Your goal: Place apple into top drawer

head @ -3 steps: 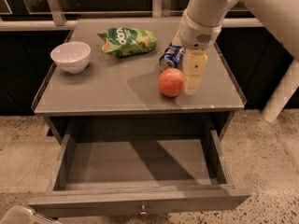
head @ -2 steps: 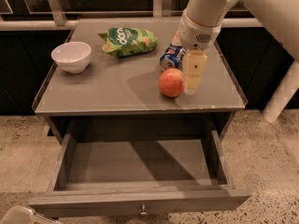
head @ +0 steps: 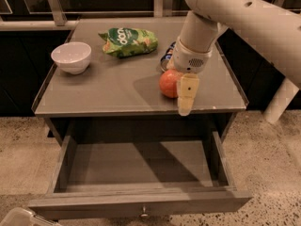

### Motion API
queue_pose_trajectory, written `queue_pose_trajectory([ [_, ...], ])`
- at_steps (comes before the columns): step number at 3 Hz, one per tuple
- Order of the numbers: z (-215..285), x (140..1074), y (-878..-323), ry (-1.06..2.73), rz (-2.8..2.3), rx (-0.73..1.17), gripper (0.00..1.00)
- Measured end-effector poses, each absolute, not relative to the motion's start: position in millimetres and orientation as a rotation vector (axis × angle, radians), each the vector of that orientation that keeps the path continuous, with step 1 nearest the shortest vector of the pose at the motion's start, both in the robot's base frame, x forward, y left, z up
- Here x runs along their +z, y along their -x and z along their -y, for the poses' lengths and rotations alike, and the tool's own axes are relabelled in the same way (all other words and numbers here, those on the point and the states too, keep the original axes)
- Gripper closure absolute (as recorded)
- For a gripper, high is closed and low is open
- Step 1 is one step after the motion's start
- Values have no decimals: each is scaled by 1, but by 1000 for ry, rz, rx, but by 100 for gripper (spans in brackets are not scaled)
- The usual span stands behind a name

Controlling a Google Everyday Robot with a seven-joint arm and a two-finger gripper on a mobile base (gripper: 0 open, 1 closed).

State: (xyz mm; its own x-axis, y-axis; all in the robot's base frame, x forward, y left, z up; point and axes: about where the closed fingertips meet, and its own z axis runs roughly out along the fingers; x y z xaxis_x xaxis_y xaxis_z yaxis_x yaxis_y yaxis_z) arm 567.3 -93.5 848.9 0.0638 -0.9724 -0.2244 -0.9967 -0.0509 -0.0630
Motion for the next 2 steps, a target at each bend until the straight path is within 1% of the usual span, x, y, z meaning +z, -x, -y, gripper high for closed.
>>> queue_pose_trajectory([
  [1, 93, 849, -567, 2135, -2014, 179, 0],
  [2, 93, 849, -567, 2135, -2014, 179, 19],
])
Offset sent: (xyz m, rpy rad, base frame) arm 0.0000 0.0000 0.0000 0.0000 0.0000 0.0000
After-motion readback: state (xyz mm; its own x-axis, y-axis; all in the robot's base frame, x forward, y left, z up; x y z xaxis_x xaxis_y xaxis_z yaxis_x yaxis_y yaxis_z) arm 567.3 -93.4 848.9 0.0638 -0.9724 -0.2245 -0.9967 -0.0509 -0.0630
